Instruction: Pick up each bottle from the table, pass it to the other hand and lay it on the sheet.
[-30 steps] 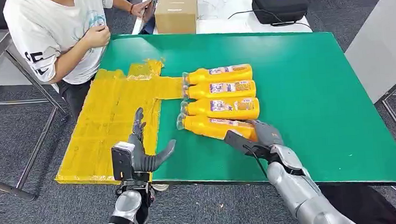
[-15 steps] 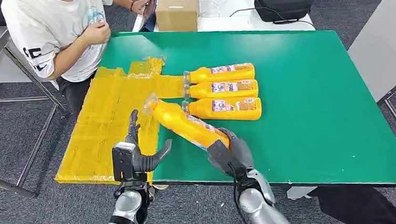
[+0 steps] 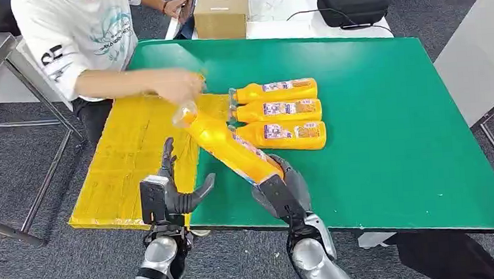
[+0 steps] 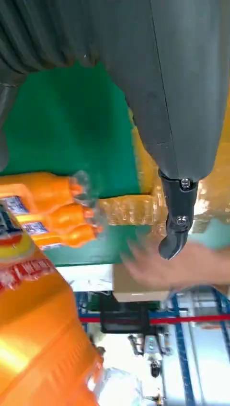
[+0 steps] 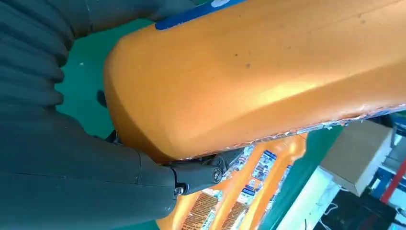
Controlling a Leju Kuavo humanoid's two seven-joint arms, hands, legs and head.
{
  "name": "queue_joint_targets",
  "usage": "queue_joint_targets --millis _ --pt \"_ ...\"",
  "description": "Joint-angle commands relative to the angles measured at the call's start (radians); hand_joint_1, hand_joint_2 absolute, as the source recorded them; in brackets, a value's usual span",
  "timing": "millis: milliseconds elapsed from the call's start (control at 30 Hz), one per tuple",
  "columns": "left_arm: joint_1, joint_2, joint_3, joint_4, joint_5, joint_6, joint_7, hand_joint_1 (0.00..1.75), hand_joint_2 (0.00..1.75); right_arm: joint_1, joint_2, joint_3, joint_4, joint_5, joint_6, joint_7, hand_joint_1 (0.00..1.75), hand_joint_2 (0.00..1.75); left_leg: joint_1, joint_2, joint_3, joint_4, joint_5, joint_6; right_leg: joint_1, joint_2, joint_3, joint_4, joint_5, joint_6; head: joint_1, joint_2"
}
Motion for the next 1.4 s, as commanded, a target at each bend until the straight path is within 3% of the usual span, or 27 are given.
queue_joint_targets --millis 33,167,300,833,1000,1033,1067,1100,1400 --pt "-0.06 0.042 -0.069 0.067 0.124 -0.181 0.059 0.0 1.75 -0.088 0.027 0.088 0.141 -0.049 0.021 -0.06 1.75 1.75 0.0 0.002 0.004 -0.001 -0.001 -0.001 0.0 0.002 0.003 0.0 -0.001 -0.001 0.0 0.0" --pt "-0.048 0.059 -0.084 0.03 0.25 -0.354 0.097 0.0 1.75 -0.117 0.036 0.13 0.211 -0.045 0.03 -0.091 1.75 1.75 0.0 0.002 0.003 -0.001 -0.001 -0.001 0.0 0.002 0.003 -0.001 0.0 -0.001 0.0 0.0" --pt "-0.043 0.068 -0.098 0.005 0.283 -0.404 0.118 0.0 1.75 -0.128 0.046 0.162 0.24 -0.036 0.042 -0.106 1.75 1.75 0.0 0.003 0.005 -0.001 -0.002 -0.001 0.001 0.003 0.005 -0.001 -0.001 -0.002 0.0 0.0" --pt "-0.032 0.07 -0.091 -0.04 0.336 -0.44 0.124 0.0 1.75 -0.115 0.059 0.225 0.293 -0.026 0.053 -0.111 1.75 1.75 0.0 0.0 0.004 -0.001 -0.001 -0.001 0.0 0.0 0.004 -0.001 -0.001 -0.001 0.0 0.0" --pt "-0.028 0.075 -0.091 -0.059 0.291 -0.377 0.108 0.0 1.75 -0.123 0.057 0.243 0.304 0.006 0.044 -0.083 1.75 1.75 0.001 0.001 0.005 -0.001 -0.002 -0.001 0.001 0.001 0.005 -0.001 -0.002 -0.002 0.0 0.0" --pt "-0.019 0.071 -0.08 -0.078 0.272 -0.34 0.097 0.19 1.75 -0.121 0.055 0.238 0.302 0.01 0.038 -0.074 1.75 1.75 0.0 0.0 0.003 -0.001 -0.001 -0.001 0.0 0.0 0.003 -0.001 -0.001 -0.001 0.0 0.0" --pt "-0.015 0.07 -0.076 -0.09 0.266 -0.332 0.095 1.75 1.75 -0.12 0.054 0.232 0.295 0.013 0.028 -0.072 0.96 1.75 0.0 0.0 0.002 -0.001 -0.001 -0.001 0.0 0.0 0.002 -0.001 -0.001 -0.001 0.0 0.0" --pt "-0.008 0.066 -0.067 -0.107 0.262 -0.316 0.092 1.75 1.75 -0.118 0.054 0.224 0.287 0.013 0.021 -0.071 0.0 1.75 0.001 0.0 0.005 -0.001 -0.002 -0.001 0.001 0.0 0.005 -0.001 -0.002 -0.002 0.0 0.0" --pt "0.004 0.063 -0.045 -0.153 0.219 -0.218 0.079 1.75 1.75 -0.118 0.048 0.139 0.223 -0.031 0.011 -0.062 0.0 1.75 0.0 0.0 0.004 -0.001 -0.002 -0.001 0.0 0.0 0.004 -0.001 -0.002 -0.001 0.0 0.0"
